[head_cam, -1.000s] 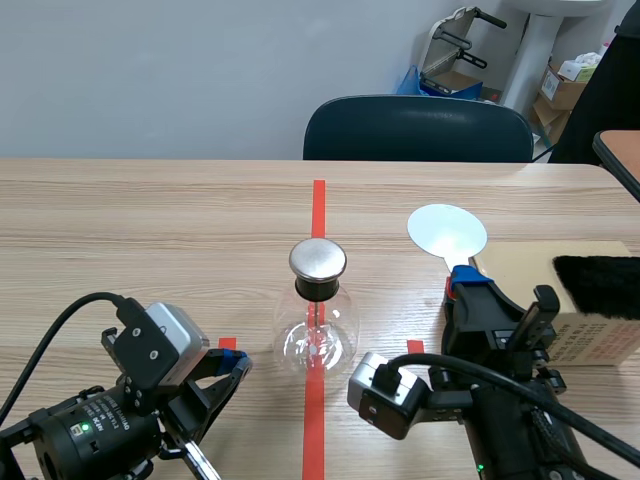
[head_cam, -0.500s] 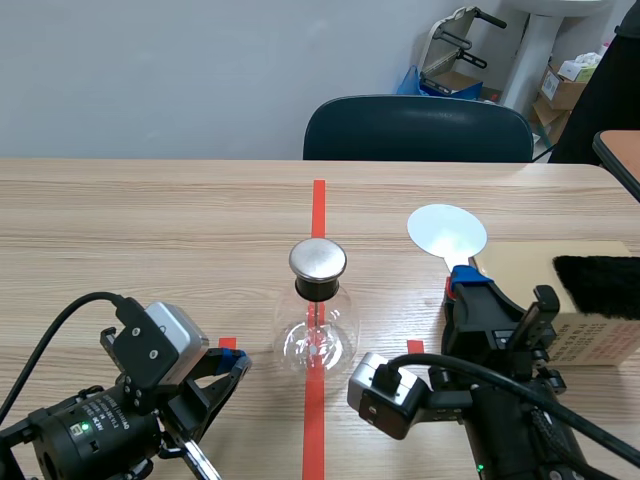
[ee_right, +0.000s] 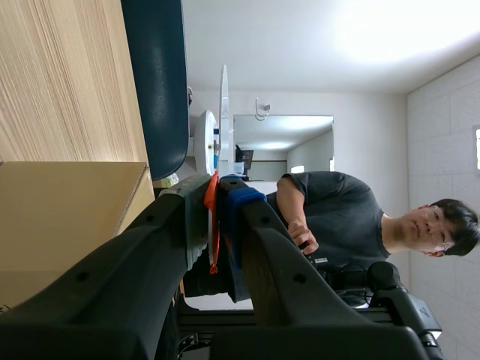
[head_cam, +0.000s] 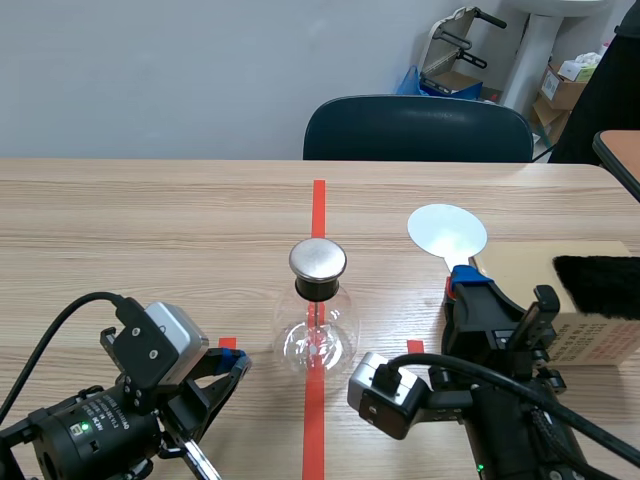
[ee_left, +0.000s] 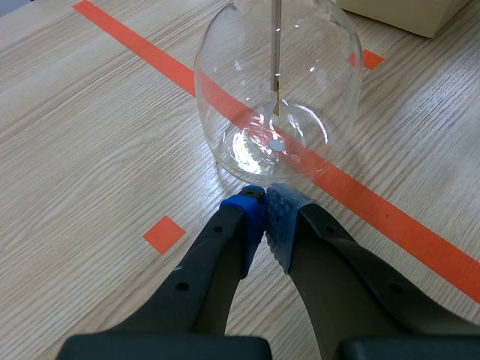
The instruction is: Do the electroscope experiment
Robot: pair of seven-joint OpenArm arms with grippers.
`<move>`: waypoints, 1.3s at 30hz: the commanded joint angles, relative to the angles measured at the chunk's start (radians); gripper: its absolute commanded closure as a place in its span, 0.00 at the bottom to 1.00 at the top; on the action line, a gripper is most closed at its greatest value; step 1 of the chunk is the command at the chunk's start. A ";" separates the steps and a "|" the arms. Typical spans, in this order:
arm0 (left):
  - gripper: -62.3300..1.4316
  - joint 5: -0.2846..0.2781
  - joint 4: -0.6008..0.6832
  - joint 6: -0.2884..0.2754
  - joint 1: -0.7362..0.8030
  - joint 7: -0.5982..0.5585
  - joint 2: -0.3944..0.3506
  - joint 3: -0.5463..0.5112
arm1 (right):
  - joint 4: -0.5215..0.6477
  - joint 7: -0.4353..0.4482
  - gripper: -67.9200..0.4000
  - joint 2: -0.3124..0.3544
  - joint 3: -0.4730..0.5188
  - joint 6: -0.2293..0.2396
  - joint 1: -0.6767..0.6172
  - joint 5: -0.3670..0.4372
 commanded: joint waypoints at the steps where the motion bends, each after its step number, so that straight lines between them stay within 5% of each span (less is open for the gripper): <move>1: 0.91 -0.006 0.020 0.003 -0.003 -0.014 0.005 -0.006 | 0.016 -0.002 0.98 0.008 0.003 -0.016 0.006 0.003; 19: 0.91 -0.005 0.020 0.003 -0.003 -0.013 0.005 -0.006 | 0.016 0.013 0.98 0.008 0.003 -0.018 0.006 0.003; 39: 0.91 -0.006 0.020 0.003 -0.003 -0.014 0.005 -0.006 | 0.016 0.179 0.98 0.009 0.003 -0.037 0.006 -0.009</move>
